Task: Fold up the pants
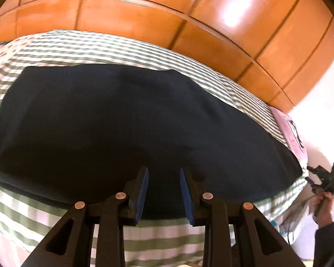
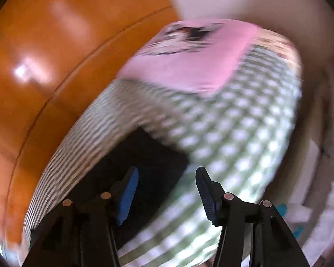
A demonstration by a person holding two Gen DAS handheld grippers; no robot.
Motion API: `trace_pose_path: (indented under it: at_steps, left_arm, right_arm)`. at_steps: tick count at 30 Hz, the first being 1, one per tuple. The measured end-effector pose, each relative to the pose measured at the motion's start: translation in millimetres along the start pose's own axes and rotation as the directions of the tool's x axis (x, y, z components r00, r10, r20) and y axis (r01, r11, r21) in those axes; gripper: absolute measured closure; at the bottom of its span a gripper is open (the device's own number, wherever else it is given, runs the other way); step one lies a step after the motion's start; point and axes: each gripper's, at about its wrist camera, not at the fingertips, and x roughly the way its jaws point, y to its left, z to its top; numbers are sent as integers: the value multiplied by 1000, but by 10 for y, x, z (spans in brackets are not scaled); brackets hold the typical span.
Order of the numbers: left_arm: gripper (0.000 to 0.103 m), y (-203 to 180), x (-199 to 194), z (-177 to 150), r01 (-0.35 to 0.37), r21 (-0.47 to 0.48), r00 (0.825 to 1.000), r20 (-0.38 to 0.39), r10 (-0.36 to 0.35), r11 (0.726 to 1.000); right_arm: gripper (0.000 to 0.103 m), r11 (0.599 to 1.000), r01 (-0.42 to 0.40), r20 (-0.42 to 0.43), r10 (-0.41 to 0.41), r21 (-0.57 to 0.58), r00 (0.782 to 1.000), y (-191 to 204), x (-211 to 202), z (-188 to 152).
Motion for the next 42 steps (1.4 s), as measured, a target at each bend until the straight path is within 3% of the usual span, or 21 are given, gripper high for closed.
trace_pose_path:
  at_steps: [3,5,8,9,10,12,14,17,21,24,26,28,30,32,33,34,35,37,39,40,42]
  left_arm:
    - [74,46,-20,10,-17,-19,999,27,17,1000]
    - [74,56,-43,14,-3,-27,999,38,4,1000]
    - [74,13,-61,19,5,6,999,42,-5,1000]
    - [74,-18,-57,22,5,29,999,42,-7,1000]
    - [74,-37,-50,30,5,44,999,39,-7,999]
    - [74,-75,-54,49,7,78,999,35,-10,997]
    - [74,-126,-12,51,-5,108,1000,31,2,994]
    - [74,-129,53,46,-2,117,1000,10,1,993]
    - [74,-118,120,33,-9,139,1000,-10,10,990]
    - [74,-133,193,29,-2,136,1000,-23,5,991]
    - [74,-127,193,33,4,129,1000,-22,-1,992]
    - [74,-111,216,58,16,107,1000,-26,-13,994]
    - [74,-77,231,37,22,98,999,-26,-20,995]
    - [74,-87,252,30,18,101,999,-28,-15,995]
    - [74,-87,257,28,15,99,1000,-28,-12,995]
    - [74,-82,257,26,16,90,1000,-26,-14,996]
    - [74,-44,236,5,18,82,1000,-25,-16,996]
    - [74,-8,251,14,11,49,1000,-20,-10,999]
    - [74,22,273,25,5,19,1000,-18,-5,1000]
    - [74,26,306,47,-1,11,1000,-19,1,1000]
    - [74,20,285,13,-9,18,1000,-14,10,1000]
  right_arm:
    - [69,968,-181,-114,163,-173,980,657,141,-120]
    - [72,902,-337,-240,276,-269,931,1263,333,-285]
    - [74,758,-563,-445,401,-330,801,2229,677,-601]
    - [73,708,-631,-515,430,-318,742,2563,802,-718]
    - [73,681,-667,-555,443,-302,704,2756,884,-790]
    - [72,614,-750,-656,464,-246,595,3306,1111,-1000]
    - [66,576,-783,-709,449,-236,544,3688,1269,-1147]
    - [63,558,-799,-770,402,-223,496,4153,1638,-1313]
    - [63,534,-810,-847,292,-242,445,4473,2028,-1580]
    - [61,444,-845,-898,170,-298,406,4674,2113,-1800]
    - [70,355,-863,-896,124,-360,425,4757,2001,-1956]
    - [72,293,-893,-912,124,-343,391,4826,1935,-2047]
    - [70,294,-896,-912,141,-333,385,4877,1960,-2090]
    - [73,328,-883,-901,164,-335,402,4907,2043,-2118]
    - [85,339,-875,-890,176,-347,421,4942,2065,-2124]
    - [93,348,-852,-862,186,-391,472,4954,2076,-2129]
    - [94,351,-837,-841,197,-420,504,4954,2062,-2083]
    - [95,384,-813,-808,230,-437,543,4970,2072,-1967]
    - [96,408,-775,-770,224,-483,597,5022,2117,-1976]
    - [96,426,-730,-739,185,-534,648,5043,2213,-2029]
    - [96,427,-692,-721,122,-582,682,5031,2322,-2137]
